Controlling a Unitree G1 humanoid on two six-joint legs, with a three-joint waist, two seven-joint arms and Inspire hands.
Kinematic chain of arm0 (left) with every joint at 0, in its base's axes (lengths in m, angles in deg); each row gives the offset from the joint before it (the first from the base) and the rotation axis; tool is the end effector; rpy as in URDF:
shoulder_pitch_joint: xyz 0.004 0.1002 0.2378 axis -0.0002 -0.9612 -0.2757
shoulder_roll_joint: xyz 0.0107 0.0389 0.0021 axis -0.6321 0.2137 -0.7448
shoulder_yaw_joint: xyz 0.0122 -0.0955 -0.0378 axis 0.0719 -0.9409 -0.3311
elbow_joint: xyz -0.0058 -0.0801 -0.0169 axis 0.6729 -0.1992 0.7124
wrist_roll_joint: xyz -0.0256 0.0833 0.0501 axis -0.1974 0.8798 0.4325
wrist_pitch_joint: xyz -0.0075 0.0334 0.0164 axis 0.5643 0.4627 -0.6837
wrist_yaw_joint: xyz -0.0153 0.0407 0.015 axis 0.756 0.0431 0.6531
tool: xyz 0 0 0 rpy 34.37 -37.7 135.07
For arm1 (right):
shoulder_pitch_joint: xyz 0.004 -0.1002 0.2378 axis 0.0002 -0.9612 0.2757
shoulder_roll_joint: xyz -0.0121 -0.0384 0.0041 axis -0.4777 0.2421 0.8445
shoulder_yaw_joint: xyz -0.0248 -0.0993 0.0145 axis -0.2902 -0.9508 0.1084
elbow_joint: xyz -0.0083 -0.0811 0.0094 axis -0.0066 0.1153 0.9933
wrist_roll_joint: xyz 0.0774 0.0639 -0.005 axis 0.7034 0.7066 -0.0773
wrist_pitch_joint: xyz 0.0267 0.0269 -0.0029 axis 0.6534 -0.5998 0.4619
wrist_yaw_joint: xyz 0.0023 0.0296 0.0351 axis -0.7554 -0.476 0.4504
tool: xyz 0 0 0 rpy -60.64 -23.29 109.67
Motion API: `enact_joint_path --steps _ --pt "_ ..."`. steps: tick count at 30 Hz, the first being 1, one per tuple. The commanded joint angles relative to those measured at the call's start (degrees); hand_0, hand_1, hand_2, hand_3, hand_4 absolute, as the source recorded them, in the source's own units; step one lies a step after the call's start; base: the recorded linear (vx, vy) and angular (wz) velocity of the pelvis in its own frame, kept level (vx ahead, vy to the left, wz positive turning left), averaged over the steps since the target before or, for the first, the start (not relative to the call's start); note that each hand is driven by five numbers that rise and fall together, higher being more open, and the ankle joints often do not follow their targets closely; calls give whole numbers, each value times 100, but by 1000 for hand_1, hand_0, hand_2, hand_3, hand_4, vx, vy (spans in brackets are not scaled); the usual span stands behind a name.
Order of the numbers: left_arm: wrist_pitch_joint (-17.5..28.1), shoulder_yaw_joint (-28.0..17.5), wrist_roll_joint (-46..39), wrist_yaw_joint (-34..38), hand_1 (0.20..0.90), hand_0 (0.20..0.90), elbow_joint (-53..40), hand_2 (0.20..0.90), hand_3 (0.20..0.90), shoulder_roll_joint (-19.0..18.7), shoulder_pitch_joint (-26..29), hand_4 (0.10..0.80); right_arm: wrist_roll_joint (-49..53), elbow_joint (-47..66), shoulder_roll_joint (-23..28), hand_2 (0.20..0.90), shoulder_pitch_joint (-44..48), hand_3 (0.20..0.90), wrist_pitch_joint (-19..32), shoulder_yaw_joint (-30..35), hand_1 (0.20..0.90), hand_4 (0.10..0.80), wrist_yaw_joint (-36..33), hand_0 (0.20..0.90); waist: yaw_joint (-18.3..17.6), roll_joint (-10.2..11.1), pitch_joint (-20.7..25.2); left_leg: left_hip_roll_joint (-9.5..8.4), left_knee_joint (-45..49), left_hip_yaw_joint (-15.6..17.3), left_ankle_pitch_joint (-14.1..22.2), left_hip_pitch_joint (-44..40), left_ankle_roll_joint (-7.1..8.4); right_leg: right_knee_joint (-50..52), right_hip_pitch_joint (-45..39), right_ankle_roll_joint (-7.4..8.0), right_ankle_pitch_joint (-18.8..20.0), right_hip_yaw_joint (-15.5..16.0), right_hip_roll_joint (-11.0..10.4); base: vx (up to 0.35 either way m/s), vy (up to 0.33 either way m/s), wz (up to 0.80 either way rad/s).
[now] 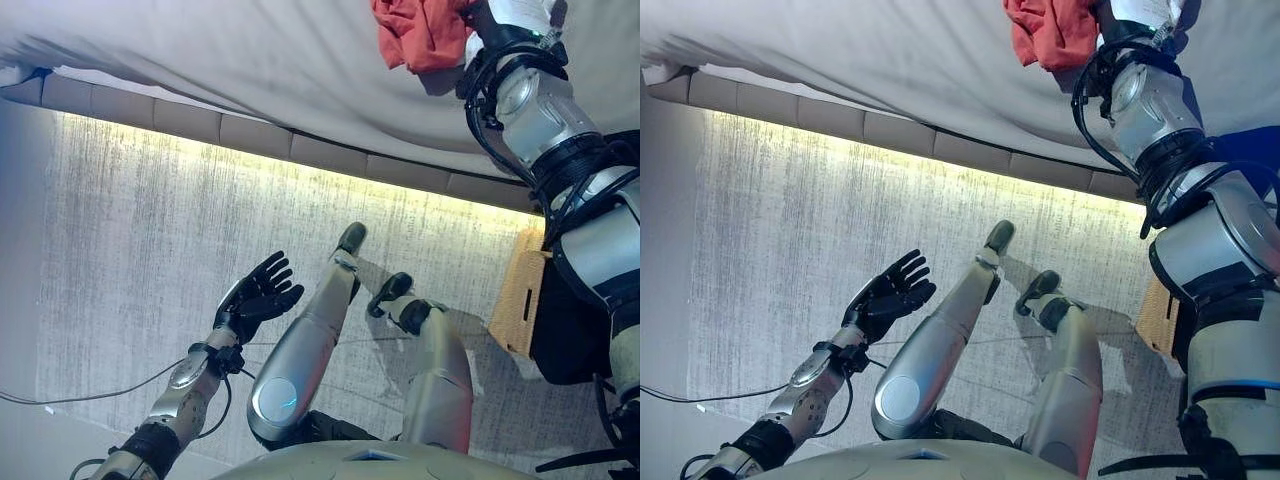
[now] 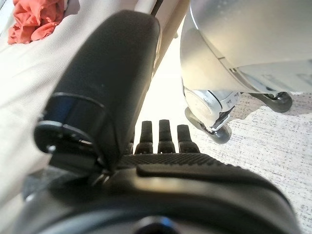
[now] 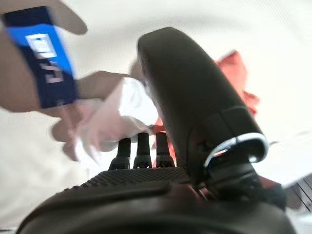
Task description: Pick up the clothes from the bed and place them into the basket
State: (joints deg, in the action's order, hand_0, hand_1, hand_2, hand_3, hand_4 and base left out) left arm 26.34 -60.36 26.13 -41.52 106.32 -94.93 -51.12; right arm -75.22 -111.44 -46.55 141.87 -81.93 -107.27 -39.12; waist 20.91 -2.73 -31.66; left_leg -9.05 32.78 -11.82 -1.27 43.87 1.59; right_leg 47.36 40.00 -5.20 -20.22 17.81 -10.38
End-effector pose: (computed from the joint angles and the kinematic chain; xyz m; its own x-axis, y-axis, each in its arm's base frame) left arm 0.1672 0.2025 -0.0321 0.9221 -0.2874 -0.2591 0.1705 0.9029 -0.3947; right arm 0.3652 -0.1961 0.2888 0.9524 -0.1214 0.2795 0.3018 0.2497 -0.9201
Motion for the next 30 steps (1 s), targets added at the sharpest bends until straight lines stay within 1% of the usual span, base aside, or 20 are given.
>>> enact_joint_path --steps 1,5,7,11,16,19,24,26,28,30 --pt "380 -38 -64 -194 900 900 -73 900 900 61 -239 800 6 868 386 900 388 900 488 247 900 800 -718 900 -2 -148 187 -117 -108 112 411 -434 -353 -219 -527 124 507 308 339 0 0 0" --pt "408 -129 -23 -216 900 900 -11 900 900 100 -314 800 -95 1553 380 900 383 900 514 682 900 800 -1014 900 7 -84 187 -150 -190 51 400 -623 -342 -269 -728 120 471 323 348 20 12 1" --pt "397 -204 3 -255 900 900 -2 900 900 101 -342 800 -161 2070 416 900 375 900 400 894 900 800 -1096 900 8 -46 187 -155 -242 21 399 -715 -355 -295 -813 130 464 338 345 42 10 3" --pt "407 -278 40 -343 900 900 62 900 900 141 -375 800 -420 2612 437 900 327 900 235 1051 900 800 -1082 900 32 -18 187 -198 -226 -12 426 -803 -379 -270 -896 126 434 374 314 28 14 7" --pt "367 -337 92 -401 900 900 82 900 900 182 -396 800 -543 2740 396 900 328 900 -30 1009 900 800 -872 900 85 -1 187 -244 -155 -58 460 -816 -388 -207 -931 94 380 401 298 36 12 5" --pt "369 -329 60 -508 900 900 -23 900 900 154 -390 800 -699 2480 370 900 415 900 -239 816 900 800 -590 900 158 -23 187 -277 -75 -88 468 -720 -395 -141 -853 88 369 422 281 31 5 7" --pt "462 -273 -59 -619 900 900 -306 900 900 98 -380 800 -1175 1776 367 900 673 900 -304 255 900 800 -46 900 263 -83 187 -296 -26 -115 434 -520 -401 -27 -647 80 369 463 251 12 14 5" --pt "480 -245 -128 -623 900 900 -555 900 900 38 -375 800 -1421 1417 388 900 860 900 -397 -147 900 800 253 900 317 -114 187 -301 -24 -120 398 -395 -410 7 -515 78 388 485 239 -3 19 10" --pt "560 -203 -243 -681 900 900 -832 900 900 -41 -409 800 -1797 879 458 900 1164 900 -460 -758 900 800 545 900 393 -160 187 -295 -43 -124 355 -243 -422 43 -358 70 404 550 205 -13 38 9" --pt "559 -174 -295 -666 900 900 -1072 900 900 -102 -437 800 -2062 495 492 900 1339 900 -580 -1168 900 800 801 900 454 -192 187 -309 -64 -135 319 -144 -434 49 -252 71 426 584 188 -22 27 10"
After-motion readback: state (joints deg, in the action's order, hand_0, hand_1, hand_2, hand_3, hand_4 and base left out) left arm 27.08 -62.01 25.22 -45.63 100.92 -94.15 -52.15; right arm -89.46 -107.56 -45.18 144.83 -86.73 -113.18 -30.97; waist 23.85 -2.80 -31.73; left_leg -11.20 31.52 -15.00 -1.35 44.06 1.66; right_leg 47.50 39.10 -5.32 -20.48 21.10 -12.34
